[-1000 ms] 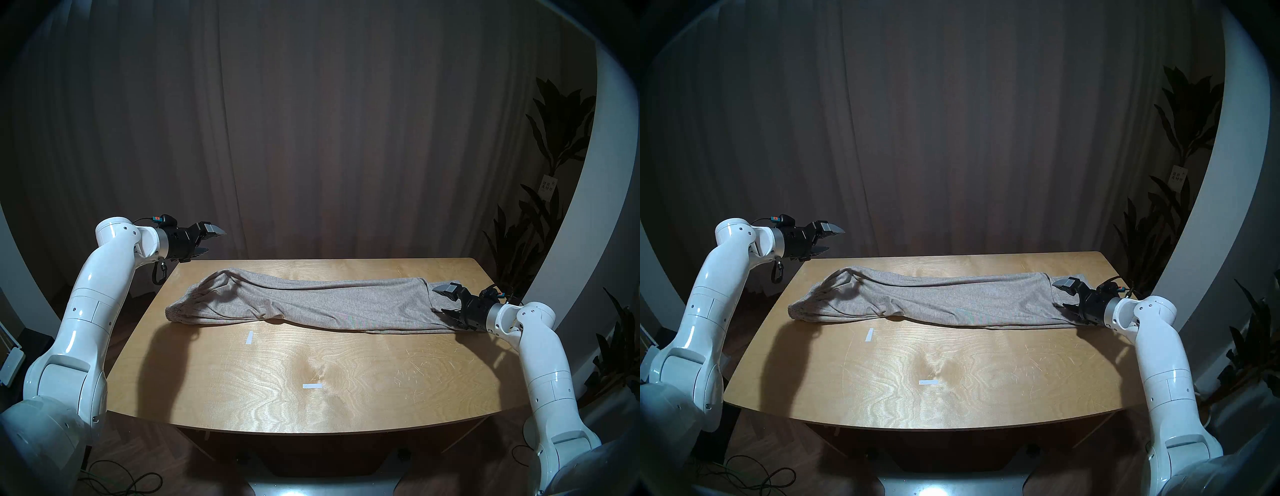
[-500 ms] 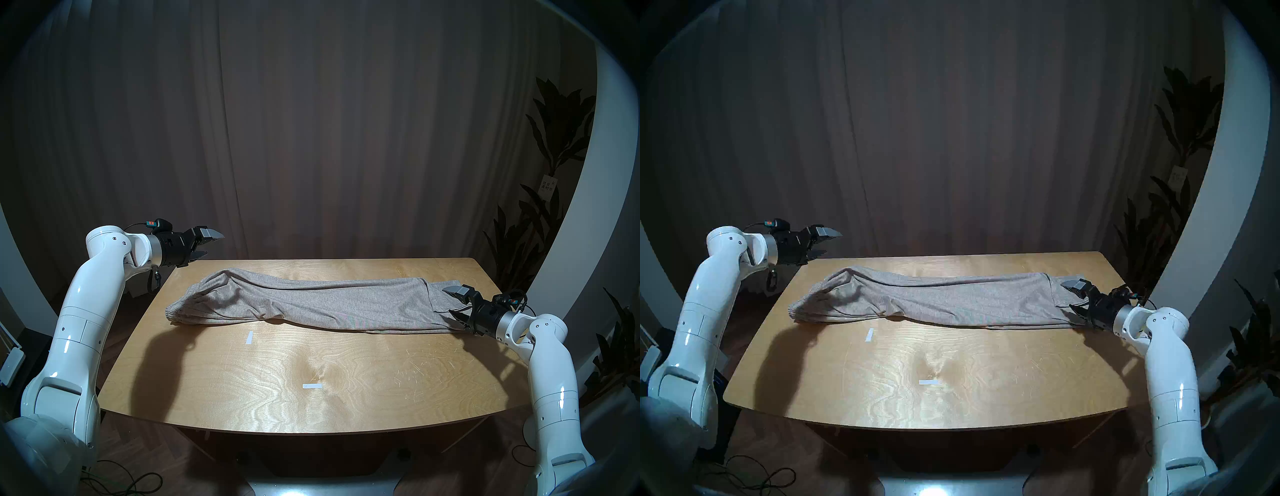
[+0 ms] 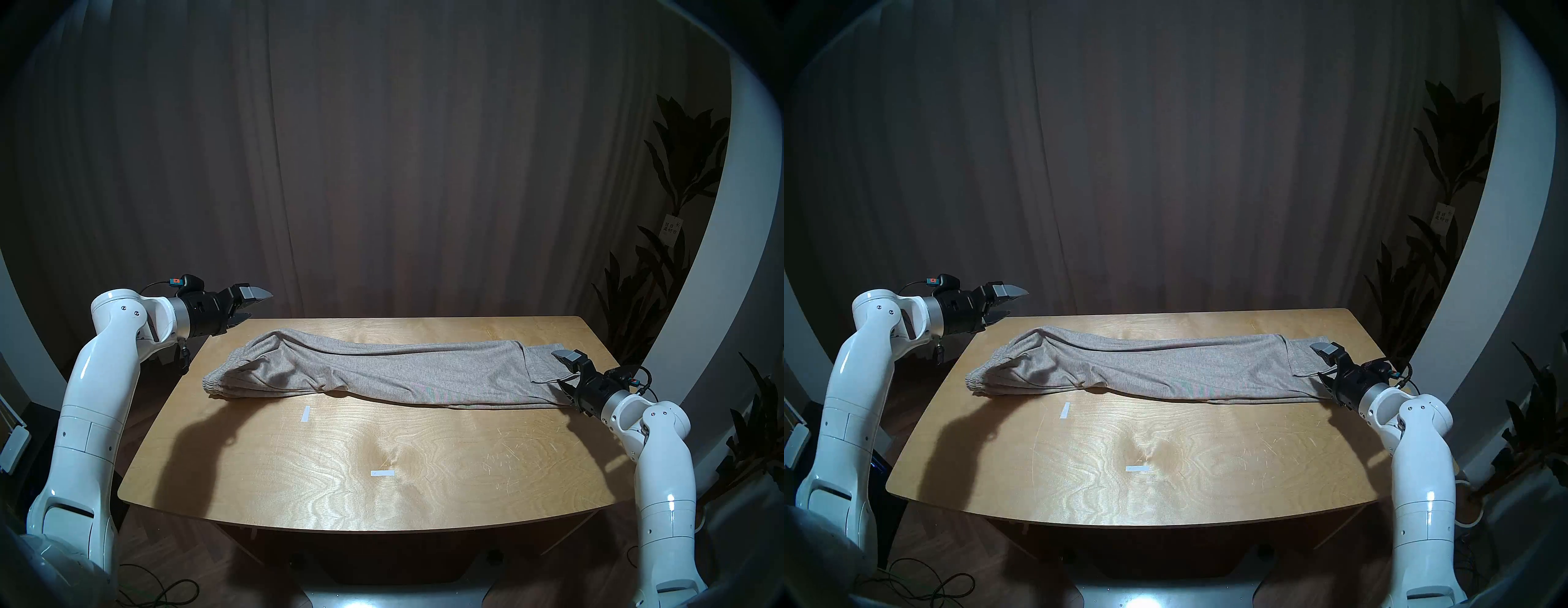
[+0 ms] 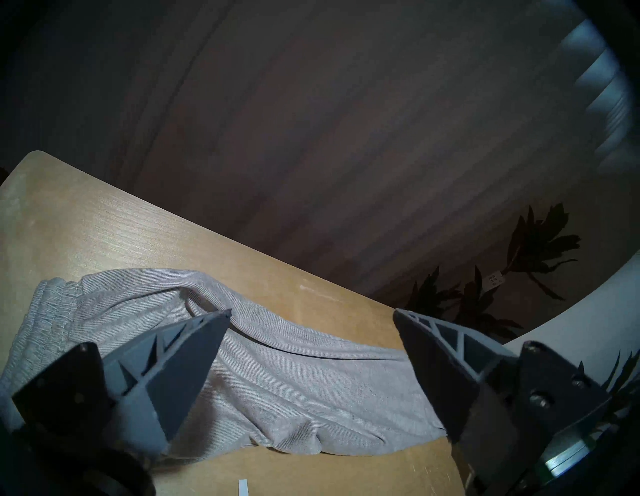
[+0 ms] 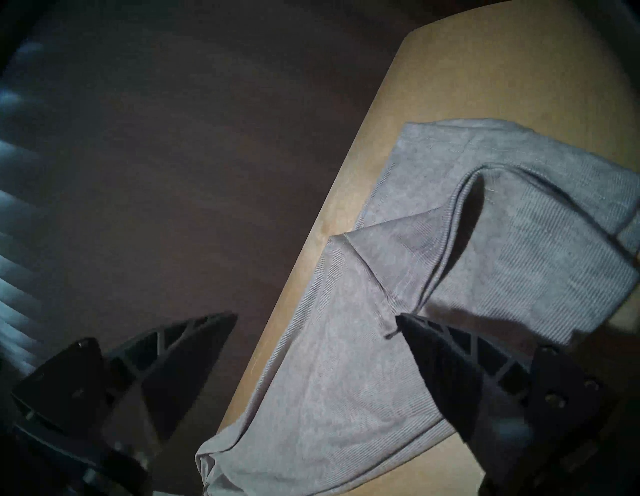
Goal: Fold the pants in half lengthwise, then in half again, and set them down flat
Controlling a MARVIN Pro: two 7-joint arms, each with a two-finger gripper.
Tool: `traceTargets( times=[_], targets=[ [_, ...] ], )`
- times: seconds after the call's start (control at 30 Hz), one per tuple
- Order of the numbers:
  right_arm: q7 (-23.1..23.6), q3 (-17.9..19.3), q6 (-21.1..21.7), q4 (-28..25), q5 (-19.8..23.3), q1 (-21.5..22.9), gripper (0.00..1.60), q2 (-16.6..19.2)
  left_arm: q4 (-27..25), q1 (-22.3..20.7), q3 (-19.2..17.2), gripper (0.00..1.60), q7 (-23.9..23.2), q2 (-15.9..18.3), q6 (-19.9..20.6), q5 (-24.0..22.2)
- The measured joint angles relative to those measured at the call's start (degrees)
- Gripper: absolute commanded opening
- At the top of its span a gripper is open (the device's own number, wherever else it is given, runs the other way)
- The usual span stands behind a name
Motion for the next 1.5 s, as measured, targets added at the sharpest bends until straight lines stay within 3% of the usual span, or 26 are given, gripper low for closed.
traceTargets(
  times=[0.33, 0.8, 1.13, 1.5],
  targets=[
    [-10.41, -0.52, -6.57, -1.40, -2.21, 2.75, 1.60, -3.90, -7.13, 5.57, -5.04, 1.60, 6.33, -2.78, -0.93, -2.64],
    [-27.37, 0.22, -10.84, -1.78, -1.98, 7.41, 1.60, -8.69, -15.94, 10.59, -10.62, 1.60, 22.07, -9.51, -3.49, -7.22],
    [-30.05, 0.57, -12.93, -1.10, -0.90, 10.13, 1.60, -10.10, -18.39, 10.65, -11.46, 1.60, 31.30, -13.01, -4.47, -10.61],
    [-29.83, -1.09, -14.15, 3.76, -1.99, 12.35, 1.60, -9.61, -19.10, 9.90, -11.79, 1.60, 37.53, -14.84, -4.59, -13.83]
  ],
)
